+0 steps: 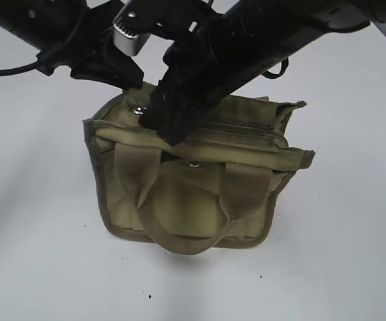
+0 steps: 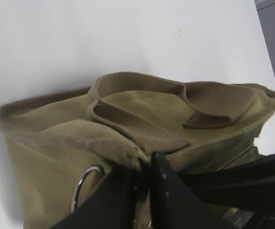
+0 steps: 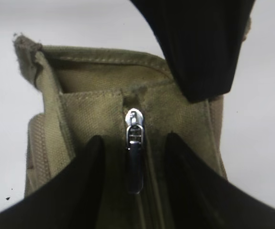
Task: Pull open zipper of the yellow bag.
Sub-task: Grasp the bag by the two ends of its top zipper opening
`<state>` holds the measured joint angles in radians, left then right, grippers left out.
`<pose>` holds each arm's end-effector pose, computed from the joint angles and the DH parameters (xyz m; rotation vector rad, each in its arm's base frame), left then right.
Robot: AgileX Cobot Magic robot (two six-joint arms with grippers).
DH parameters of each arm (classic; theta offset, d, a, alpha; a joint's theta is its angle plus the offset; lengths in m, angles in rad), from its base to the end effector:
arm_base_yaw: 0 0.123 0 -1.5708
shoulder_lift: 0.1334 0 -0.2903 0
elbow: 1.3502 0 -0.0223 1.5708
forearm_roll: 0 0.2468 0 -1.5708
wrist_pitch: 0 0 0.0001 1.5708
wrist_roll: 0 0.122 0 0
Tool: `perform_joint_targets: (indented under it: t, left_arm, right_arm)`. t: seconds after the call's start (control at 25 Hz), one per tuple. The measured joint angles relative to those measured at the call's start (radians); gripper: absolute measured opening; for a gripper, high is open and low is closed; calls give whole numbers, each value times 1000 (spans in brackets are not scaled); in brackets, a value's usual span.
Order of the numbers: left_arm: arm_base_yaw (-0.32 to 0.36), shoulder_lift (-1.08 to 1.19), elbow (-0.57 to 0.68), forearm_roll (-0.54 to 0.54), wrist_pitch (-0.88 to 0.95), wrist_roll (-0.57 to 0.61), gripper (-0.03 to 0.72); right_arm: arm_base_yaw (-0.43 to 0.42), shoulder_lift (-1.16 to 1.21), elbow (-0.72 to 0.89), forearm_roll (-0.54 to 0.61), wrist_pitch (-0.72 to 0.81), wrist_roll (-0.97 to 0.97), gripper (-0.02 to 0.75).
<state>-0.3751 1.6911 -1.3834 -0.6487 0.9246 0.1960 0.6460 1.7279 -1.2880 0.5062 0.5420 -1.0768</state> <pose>0.3257 -0.1915 0.2800 0.3759 2.6277 -0.8677 0.3022 0.2661 0.2490 -1.5223 1.8502 0.3099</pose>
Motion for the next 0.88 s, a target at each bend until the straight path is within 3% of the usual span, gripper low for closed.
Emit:
perform_joint_targets:
  t: [0.48, 0.68, 0.88]
  left_arm:
    - [0, 0, 2, 4, 3, 0, 64]
    - [0, 0, 3, 3, 7, 2, 63]
    - [-1, 0, 3, -2, 9, 2, 63]
  right_arm:
    - [0, 41, -1, -37, 2, -2, 179]
    - [0, 42, -2, -60, 41, -1, 4]
    - [0, 30, -2, -112, 63, 63, 2]
